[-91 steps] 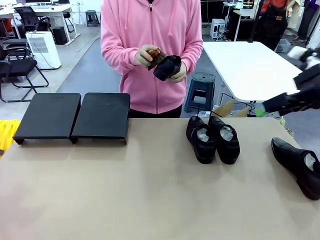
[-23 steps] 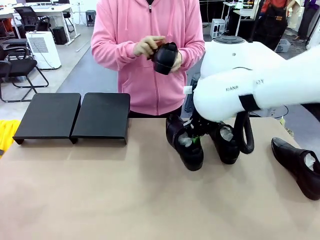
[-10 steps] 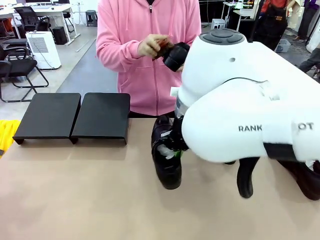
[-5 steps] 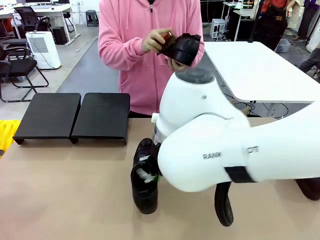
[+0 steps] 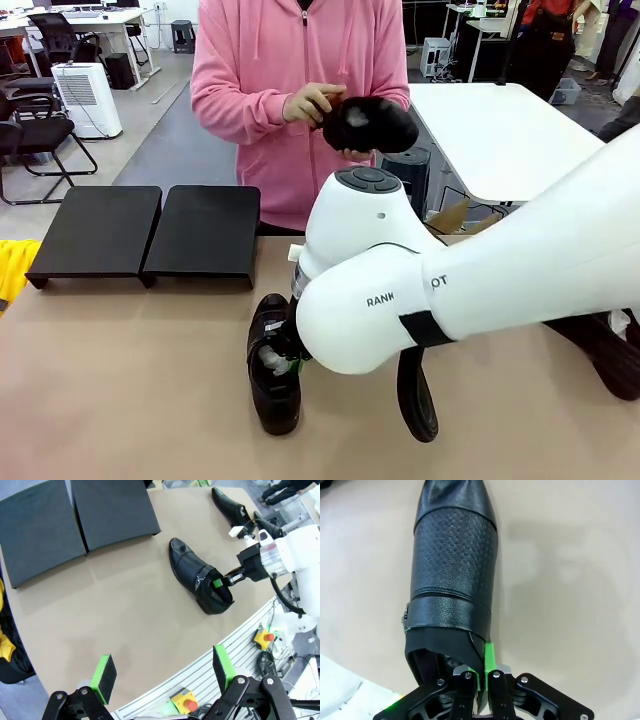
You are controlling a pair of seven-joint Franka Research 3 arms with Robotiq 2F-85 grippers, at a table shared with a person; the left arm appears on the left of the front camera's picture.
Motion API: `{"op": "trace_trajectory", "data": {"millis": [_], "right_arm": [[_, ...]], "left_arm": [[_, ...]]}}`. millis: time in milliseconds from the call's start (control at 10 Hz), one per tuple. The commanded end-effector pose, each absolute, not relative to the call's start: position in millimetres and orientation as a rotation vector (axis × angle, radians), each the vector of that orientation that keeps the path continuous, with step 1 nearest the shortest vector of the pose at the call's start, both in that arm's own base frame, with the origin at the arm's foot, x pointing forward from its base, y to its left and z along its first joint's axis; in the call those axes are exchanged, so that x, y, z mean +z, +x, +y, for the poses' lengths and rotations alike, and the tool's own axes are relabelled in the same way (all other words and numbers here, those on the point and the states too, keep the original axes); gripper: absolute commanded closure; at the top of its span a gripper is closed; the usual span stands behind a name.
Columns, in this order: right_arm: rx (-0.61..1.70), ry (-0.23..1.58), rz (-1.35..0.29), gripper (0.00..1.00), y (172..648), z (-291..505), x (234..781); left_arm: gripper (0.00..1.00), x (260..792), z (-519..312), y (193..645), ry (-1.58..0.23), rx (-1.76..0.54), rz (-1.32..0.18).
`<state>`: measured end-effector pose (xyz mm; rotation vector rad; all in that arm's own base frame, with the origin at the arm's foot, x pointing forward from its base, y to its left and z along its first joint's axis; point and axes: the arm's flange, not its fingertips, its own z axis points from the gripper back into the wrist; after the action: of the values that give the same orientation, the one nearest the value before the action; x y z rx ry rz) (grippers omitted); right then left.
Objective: Organize the shoes by placing them on the stand.
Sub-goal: Pick up one Shoe and place it in the middle of the table.
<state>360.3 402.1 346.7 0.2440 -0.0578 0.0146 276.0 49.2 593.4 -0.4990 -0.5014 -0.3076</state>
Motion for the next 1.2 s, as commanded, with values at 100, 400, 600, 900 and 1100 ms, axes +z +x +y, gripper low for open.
{"op": "trace_trajectory", "data": {"millis": [100,400,600,900,1100], "right_arm": [[0.021,0.273,-0.042,0.55,360.4,400.8,355.6],[-0.044,0.280,-0.031,0.00,351.9,395.4,365.1],[-0.066,0.310,-0.034,0.00,344.9,386.8,378.4],[-0.057,0.302,-0.036,0.00,351.1,394.3,378.5],[-0.057,0.302,-0.036,0.00,351.1,394.3,378.5]], "left_arm": [[0.00,594.5,49.9,275.2,-0.511,-0.325,-0.506],[0.00,594.5,49.9,275.2,-0.511,-0.325,-0.506],[0.00,594.5,49.9,275.2,-0.511,-0.325,-0.506],[0.00,594.5,49.9,275.2,-0.511,-0.325,-0.506],[0.00,594.5,49.9,275.2,-0.511,-0.325,-0.506]]}}
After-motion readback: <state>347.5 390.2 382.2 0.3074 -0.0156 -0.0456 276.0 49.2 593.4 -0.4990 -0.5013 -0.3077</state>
